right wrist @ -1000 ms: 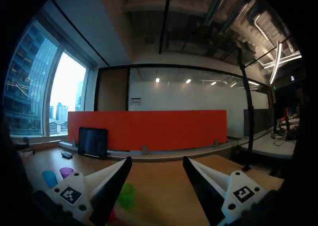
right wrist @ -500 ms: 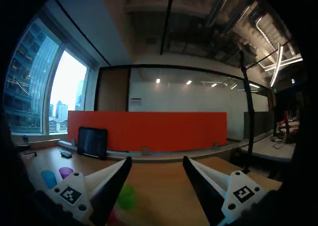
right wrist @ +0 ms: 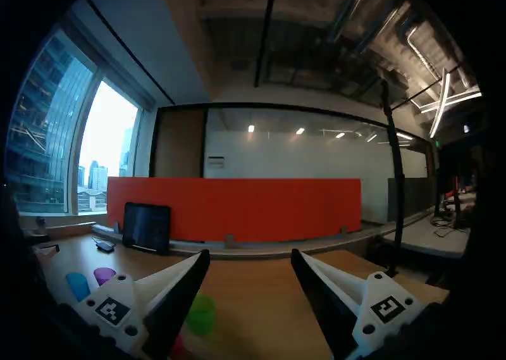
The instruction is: Pour water
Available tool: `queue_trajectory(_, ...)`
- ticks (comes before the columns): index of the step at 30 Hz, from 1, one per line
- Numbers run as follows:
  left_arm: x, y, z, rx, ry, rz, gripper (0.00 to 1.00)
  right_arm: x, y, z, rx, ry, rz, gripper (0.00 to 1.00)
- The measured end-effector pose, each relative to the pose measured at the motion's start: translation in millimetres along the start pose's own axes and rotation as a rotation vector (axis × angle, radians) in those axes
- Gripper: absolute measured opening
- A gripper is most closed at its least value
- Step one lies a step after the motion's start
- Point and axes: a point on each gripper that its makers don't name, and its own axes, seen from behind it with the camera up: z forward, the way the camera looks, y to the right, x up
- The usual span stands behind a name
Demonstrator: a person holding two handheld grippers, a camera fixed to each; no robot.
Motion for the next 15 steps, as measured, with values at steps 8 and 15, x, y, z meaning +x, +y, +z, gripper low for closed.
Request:
queue_trajectory(8,-4.1,-2.1,1.7,0.002,-0.013,-0.004,0.99,-1.5,-1.1,0.3,0.002,-0.003,-0.003,0.99)
queue_trajectory(15,-10.1,-0.6,2.7,-0.003,-0.036,-0.003,0.99,-2.5,-1.6,-0.3,0.002,-0.007,-0.004,0.99)
